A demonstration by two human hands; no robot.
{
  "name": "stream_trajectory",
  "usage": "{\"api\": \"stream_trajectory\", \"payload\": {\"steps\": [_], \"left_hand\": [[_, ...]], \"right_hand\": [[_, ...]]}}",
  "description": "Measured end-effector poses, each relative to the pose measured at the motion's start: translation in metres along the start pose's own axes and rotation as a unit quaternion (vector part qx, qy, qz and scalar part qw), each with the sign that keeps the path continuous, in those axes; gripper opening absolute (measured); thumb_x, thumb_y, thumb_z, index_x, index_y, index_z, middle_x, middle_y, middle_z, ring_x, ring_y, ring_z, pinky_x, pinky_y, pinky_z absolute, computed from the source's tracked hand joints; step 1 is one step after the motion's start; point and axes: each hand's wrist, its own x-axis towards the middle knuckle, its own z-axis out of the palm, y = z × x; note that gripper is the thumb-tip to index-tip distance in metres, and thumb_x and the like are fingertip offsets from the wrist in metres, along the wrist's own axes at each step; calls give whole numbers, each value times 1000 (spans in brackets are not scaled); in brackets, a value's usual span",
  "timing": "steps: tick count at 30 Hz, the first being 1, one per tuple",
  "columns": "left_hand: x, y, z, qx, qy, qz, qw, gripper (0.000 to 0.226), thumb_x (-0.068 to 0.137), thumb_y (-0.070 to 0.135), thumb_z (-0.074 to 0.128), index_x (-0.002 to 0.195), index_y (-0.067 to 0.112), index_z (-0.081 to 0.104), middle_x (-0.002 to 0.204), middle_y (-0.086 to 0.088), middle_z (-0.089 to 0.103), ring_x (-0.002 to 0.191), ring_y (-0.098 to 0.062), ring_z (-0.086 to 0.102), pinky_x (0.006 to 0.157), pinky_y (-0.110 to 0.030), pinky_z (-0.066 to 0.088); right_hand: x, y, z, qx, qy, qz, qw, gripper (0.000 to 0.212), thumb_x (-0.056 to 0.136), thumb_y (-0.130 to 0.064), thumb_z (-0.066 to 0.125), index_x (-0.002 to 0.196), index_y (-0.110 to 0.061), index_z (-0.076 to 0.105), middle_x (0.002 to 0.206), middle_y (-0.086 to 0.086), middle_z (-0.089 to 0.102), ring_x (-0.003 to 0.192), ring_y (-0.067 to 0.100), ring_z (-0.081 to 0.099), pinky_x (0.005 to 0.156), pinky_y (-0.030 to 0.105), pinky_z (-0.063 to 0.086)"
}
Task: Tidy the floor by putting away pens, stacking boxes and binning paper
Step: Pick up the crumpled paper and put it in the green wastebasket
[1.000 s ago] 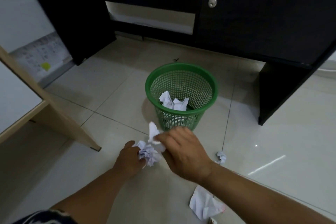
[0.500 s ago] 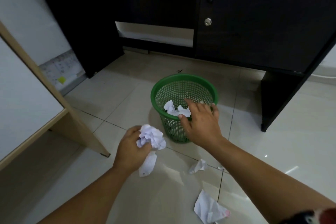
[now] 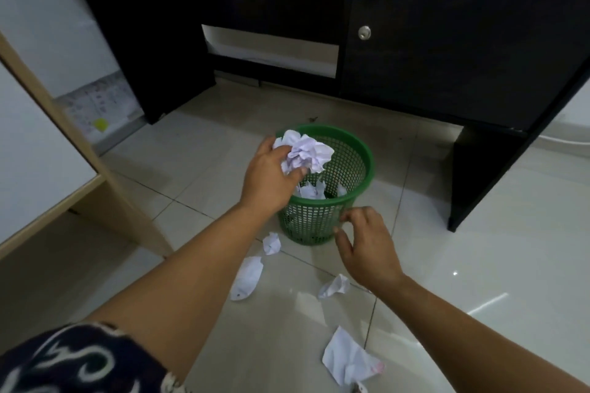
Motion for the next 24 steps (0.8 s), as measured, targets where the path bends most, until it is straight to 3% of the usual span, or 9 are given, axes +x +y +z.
{"api": "stream_trajectory", "payload": {"steps": [3,7,10,13,17,19,21,24], "left_hand": [[3,-1,3,-36,-10,-12,999,66,76,31,79,135,14,53,149,-4,39,128,-21,46,100,-19,33],[-17,-4,8,-53,63,-7,997,53,85,33,66,134,17,50,140,-4,47,125,-20,46,103,-32,41],[-45,-19,9,-25,147,-19,989,38,89,29,57,124,14,54,123,-7,53,114,-21,49,95,-35,44],[-75,-52,11,2,151,-76,986,31,87,22,57,116,11,55,114,-9,55,107,-26,52,91,-41,45],[-115,-96,17,89,-13,-126,988,28,82,12,64,110,12,62,113,-14,57,108,-34,52,90,-41,45],[-131,-110,20,136,-115,-130,975,35,82,14,66,117,13,61,121,-14,54,113,-36,49,93,-43,44],[-143,-121,25,179,-206,-153,950,48,83,18,66,129,18,52,136,-13,43,124,-35,42,99,-44,41],[-152,-132,32,208,-299,-215,906,57,86,23,62,139,27,40,153,-12,18,137,-33,26,108,-43,34]], "right_hand": [[-18,17,11,-36,-153,34,987,38,91,-19,61,129,-18,56,127,12,49,111,32,51,90,39,49],[-43,25,26,-99,-317,50,942,54,94,-22,54,145,-33,39,150,10,33,128,35,41,103,44,41],[-54,18,36,-112,-355,44,927,52,95,-28,52,144,-37,39,151,7,34,130,33,41,102,47,42],[-60,17,45,-101,-356,42,928,44,93,-20,54,136,-25,52,136,9,50,119,32,50,92,42,48],[-61,18,45,-70,-329,66,939,12,88,-12,56,95,-9,64,93,12,60,93,31,62,73,35,42],[-58,18,39,-55,-285,91,953,16,88,-15,53,93,-9,67,89,11,61,88,31,61,69,34,36],[-56,22,33,-59,-223,91,969,27,86,-18,48,98,-12,71,97,15,63,93,36,58,74,37,44],[-58,37,27,-121,-261,169,943,30,91,-22,51,118,-23,66,137,11,45,122,36,43,93,43,47]]}}
